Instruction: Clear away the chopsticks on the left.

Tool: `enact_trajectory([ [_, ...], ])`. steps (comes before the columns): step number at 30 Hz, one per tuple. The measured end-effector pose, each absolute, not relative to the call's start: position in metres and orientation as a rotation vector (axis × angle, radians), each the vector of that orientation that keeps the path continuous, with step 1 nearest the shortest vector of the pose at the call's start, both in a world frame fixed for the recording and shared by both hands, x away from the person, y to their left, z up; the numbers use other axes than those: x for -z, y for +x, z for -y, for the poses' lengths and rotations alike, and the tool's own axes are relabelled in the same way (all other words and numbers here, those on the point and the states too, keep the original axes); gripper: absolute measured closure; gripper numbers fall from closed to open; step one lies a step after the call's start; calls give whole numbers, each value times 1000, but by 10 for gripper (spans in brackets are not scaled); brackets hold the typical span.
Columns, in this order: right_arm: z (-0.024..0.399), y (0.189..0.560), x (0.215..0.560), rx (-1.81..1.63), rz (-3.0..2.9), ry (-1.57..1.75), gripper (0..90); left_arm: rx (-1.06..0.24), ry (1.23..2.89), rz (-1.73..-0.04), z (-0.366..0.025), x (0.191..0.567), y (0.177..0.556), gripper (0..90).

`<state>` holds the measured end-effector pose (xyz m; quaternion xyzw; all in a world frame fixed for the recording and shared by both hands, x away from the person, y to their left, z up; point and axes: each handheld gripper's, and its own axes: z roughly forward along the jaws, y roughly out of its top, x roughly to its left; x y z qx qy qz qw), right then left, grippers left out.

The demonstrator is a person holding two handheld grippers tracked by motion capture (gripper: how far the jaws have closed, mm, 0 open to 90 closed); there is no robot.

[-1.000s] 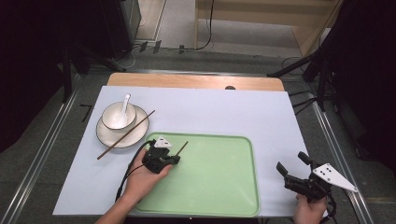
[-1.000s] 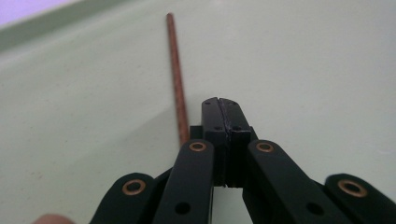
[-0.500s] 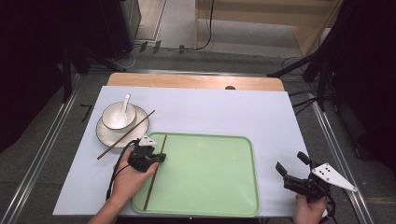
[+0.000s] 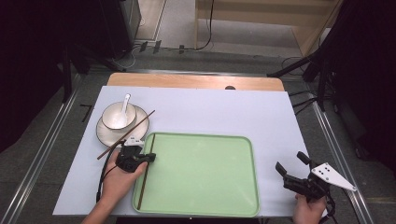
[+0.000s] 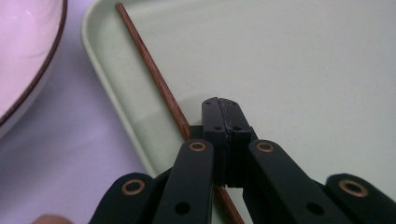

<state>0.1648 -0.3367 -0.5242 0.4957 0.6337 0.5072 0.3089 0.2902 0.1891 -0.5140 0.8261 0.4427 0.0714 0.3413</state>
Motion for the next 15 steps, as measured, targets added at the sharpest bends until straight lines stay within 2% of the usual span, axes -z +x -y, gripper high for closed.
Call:
enact_trajectory([
  [15,336,166,525,-1339,-1684,1307,76,-207,2153,-1120,-184,515,294,866],
])
